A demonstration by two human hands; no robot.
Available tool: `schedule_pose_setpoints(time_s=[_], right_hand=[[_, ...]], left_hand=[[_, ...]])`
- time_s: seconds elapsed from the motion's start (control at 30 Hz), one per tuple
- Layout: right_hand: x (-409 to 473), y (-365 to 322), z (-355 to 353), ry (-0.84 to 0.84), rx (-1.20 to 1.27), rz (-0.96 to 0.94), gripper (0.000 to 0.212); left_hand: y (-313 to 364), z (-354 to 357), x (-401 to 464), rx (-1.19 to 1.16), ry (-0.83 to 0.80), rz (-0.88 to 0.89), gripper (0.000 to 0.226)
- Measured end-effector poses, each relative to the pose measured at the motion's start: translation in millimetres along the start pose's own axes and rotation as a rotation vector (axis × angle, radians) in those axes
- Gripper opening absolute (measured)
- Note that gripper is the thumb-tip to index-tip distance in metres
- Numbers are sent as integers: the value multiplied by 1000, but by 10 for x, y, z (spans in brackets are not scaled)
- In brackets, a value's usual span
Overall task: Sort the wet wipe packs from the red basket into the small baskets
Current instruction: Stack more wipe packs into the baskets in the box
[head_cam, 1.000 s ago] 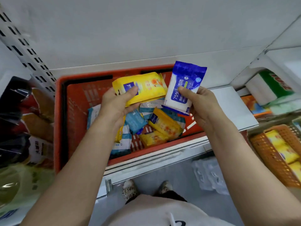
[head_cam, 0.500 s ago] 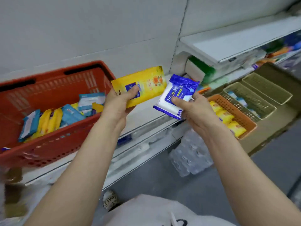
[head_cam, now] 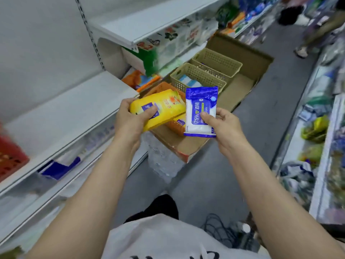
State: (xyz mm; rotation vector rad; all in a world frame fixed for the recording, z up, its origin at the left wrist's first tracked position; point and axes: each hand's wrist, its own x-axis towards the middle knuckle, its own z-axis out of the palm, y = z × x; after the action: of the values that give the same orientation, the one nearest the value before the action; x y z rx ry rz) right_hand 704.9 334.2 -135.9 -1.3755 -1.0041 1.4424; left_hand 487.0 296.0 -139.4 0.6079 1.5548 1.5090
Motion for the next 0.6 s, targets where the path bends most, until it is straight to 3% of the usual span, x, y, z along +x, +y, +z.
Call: schedule_pose_setpoints(time_s=[0.2, 0.3, 0.47, 0.6], right_hand=[[832, -143, -516, 34, -31, 8, 30], [1378, -314, -760, -15, -105, 34, 25], [2275, -641, -1064, -74, -210, 135, 27], [2892, -821, -1219, -150, -195, 153, 28]], left_hand=[[-261, 853, 592, 23, -74, -63, 50], [-360, 1357, 951, 11, -84, -111, 44], [-335, 2164, 1492, 74, -44, -212, 38], [-294, 2603, 1859, 114, -3, -261, 47]])
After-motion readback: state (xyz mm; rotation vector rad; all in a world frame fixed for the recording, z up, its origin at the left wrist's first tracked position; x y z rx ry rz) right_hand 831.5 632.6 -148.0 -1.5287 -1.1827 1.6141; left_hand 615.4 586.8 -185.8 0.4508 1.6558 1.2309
